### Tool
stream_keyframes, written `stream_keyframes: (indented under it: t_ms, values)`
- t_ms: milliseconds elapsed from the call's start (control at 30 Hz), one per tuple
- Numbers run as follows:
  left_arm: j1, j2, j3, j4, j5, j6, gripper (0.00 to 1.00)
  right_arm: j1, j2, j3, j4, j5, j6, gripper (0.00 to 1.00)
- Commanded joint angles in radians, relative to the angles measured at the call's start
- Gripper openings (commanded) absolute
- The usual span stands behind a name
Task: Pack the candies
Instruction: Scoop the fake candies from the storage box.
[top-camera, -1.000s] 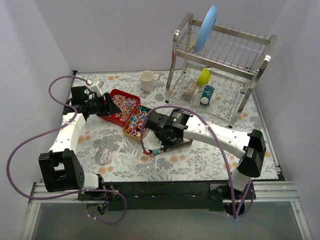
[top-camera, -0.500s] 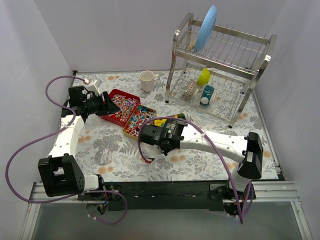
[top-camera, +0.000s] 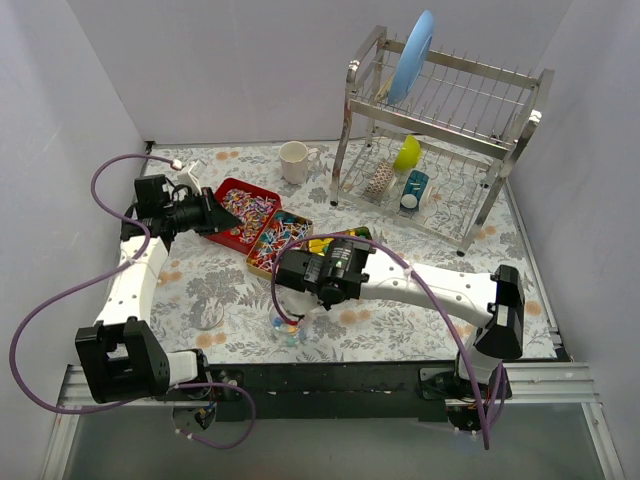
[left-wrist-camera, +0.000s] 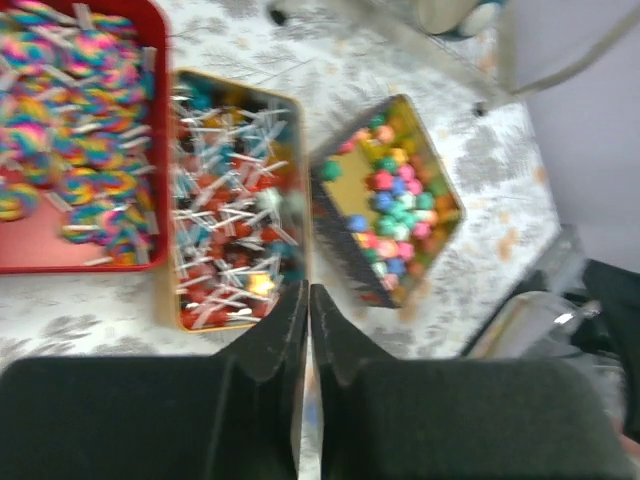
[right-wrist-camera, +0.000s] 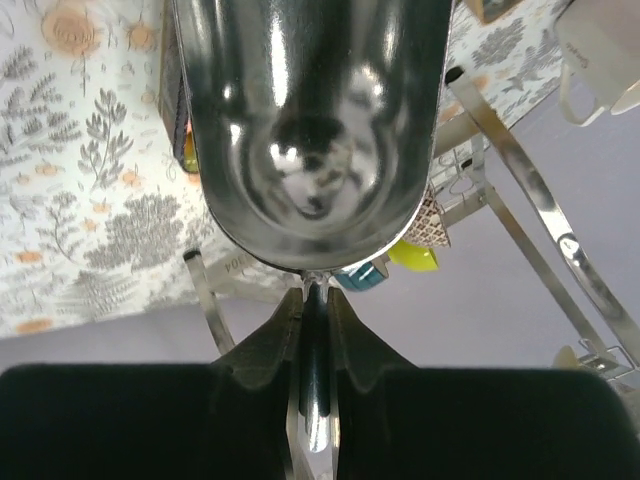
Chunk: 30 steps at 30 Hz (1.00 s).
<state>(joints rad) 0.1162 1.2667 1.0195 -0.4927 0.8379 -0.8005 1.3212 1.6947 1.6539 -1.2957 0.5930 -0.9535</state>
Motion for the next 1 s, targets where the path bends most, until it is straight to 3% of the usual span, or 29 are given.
stream_keyframes:
  t_ms: [0, 167, 367, 633, 700, 833, 967]
  values:
    - [0.002, -0.105, -0.059, 0.006, 0.295, 0.011, 0.00, -0.069, -0.020, 0.142, -0.010, -0.159, 0.099, 0.01]
    - [-0.042, -0.194, -0.104, 0.028, 0.391, -0.060, 0.00, -0.201, 0.000, 0.179, -0.002, -0.367, 0.214, 0.01]
    - [-0.131, -0.164, -0.117, 0.045, 0.391, -0.101, 0.00, -0.215, 0.043, 0.277, 0.039, -0.413, 0.245, 0.01]
    - [-0.165, -0.073, -0.085, 0.065, 0.357, -0.088, 0.00, -0.215, 0.134, 0.572, -0.002, -0.460, 0.253, 0.01]
    - [-0.165, -0.047, -0.079, 0.074, 0.349, -0.085, 0.00, -0.215, 0.117, 0.555, 0.018, -0.457, 0.248, 0.01]
    - [-0.165, -0.033, -0.023, 0.068, 0.296, -0.071, 0.00, -0.232, 0.037, 0.367, 0.058, -0.423, 0.197, 0.01]
    - [-0.162, -0.046, -0.001, 0.045, 0.257, -0.028, 0.00, -0.347, -0.053, 0.187, 0.079, -0.421, 0.086, 0.01]
